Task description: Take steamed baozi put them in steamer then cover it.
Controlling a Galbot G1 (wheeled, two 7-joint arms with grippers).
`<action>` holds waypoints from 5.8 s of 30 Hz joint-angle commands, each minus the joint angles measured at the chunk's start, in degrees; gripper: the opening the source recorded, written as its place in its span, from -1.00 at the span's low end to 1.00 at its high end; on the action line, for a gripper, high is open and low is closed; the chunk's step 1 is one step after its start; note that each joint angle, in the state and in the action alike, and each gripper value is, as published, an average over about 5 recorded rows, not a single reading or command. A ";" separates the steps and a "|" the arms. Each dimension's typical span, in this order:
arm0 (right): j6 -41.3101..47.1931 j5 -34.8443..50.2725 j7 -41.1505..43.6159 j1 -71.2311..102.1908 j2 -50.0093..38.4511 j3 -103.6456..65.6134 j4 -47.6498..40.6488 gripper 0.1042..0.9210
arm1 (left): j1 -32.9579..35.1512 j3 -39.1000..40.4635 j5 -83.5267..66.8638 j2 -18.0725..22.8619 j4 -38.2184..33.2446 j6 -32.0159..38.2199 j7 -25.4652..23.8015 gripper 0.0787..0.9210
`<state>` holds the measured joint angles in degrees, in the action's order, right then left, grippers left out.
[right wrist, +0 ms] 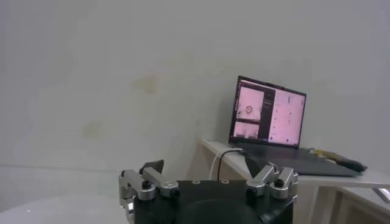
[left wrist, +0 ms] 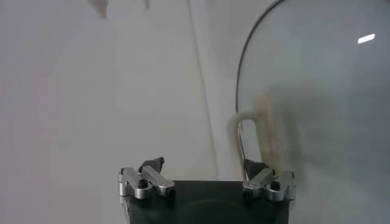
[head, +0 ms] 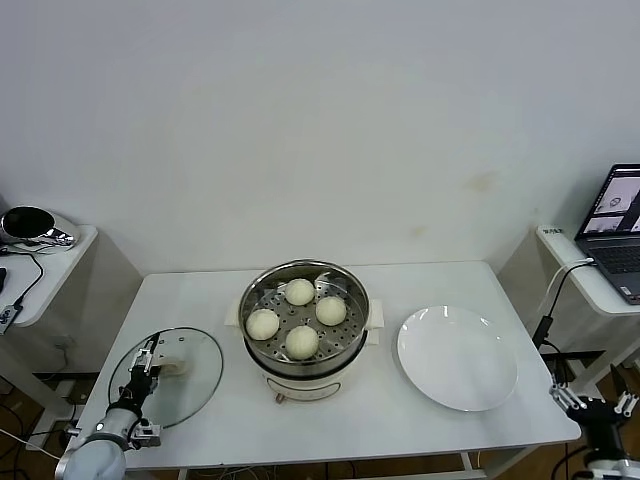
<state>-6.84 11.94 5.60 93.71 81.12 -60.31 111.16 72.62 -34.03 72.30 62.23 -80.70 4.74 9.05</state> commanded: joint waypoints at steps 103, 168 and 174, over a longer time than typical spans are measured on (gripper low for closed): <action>-1.55 -15.85 -2.70 -2.34 4.33 15.30 -0.54 0.76 | -16.63 36.61 11.49 17.47 -24.31 -38.89 -27.98 -0.85; -6.33 -7.63 0.20 4.49 -3.44 25.08 0.01 0.76 | 40.74 -1.87 -88.08 13.91 -46.02 4.14 7.14 0.77; -6.41 -7.43 0.16 6.10 -3.67 26.83 -0.06 0.76 | 41.72 0.25 -87.92 14.33 -42.86 4.16 7.02 0.77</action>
<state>-12.35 1.96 5.27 97.35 79.53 -37.11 111.21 103.84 -29.18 8.61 75.95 -126.47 0.41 11.92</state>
